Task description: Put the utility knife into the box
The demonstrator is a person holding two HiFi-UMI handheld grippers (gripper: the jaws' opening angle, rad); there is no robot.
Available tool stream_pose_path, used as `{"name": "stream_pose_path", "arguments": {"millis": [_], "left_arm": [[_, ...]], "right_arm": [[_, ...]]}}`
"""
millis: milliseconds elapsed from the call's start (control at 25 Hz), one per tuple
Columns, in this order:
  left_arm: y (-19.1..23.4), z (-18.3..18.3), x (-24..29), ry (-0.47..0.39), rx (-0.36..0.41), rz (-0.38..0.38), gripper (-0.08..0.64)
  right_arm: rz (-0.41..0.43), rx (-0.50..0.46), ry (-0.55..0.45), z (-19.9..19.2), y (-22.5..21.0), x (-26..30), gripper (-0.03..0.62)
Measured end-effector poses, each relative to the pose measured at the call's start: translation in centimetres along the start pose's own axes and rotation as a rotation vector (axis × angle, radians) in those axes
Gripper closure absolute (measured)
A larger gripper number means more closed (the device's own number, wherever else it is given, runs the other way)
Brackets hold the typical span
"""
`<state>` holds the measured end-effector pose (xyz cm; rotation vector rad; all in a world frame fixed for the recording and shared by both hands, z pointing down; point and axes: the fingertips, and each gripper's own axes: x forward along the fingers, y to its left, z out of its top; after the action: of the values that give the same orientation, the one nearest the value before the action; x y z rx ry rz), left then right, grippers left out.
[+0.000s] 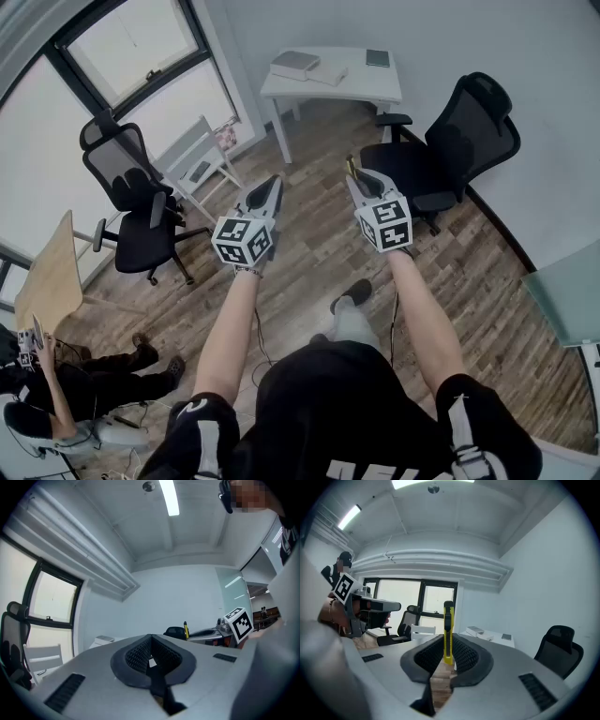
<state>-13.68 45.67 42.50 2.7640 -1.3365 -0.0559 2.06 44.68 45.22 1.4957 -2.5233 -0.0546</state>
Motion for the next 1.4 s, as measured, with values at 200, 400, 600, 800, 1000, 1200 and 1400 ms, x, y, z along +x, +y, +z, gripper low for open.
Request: {"name": "stream_pose_path", "arguments": {"millis": [200, 400, 600, 800, 1000, 1200, 1400], "left_arm": [[0.8, 0.1, 1.3, -0.003, -0.002, -0.003, 0.535], [1.0, -0.5, 2.2, 0.005, -0.007, -0.01, 0.535], [1.5, -1.2, 3.5, 0.014, -0.014, -0.01, 0.535], [3.0, -1.5, 4.1, 0.016, -0.025, -0.003, 0.535], [5.0, -1.9, 5.4, 0.026, -0.031, 0.0, 0.535], [7.5, -2.2, 7.7, 0.033, -0.046, 0.007, 0.535], [10.1, -2.6, 10.7, 0.042, -0.051, 0.016, 0.535]], "right_arm": [[0.003, 0.01, -0.005, 0.1, -0.5, 1.1, 0.525], [0.008, 0.013, 0.0, -0.2, -1.0, 1.7, 0.525], [0.005, 0.018, 0.006, -0.7, -1.9, 2.6, 0.525], [0.012, 0.014, 0.011, -0.6, -1.8, 4.1, 0.525], [0.018, 0.017, 0.012, -0.2, -2.4, 6.4, 0.525], [0.026, 0.012, 0.016, 0.1, -3.5, 9.4, 0.525], [0.035, 0.011, 0.019, 0.1, -5.6, 13.4, 0.525]]}}
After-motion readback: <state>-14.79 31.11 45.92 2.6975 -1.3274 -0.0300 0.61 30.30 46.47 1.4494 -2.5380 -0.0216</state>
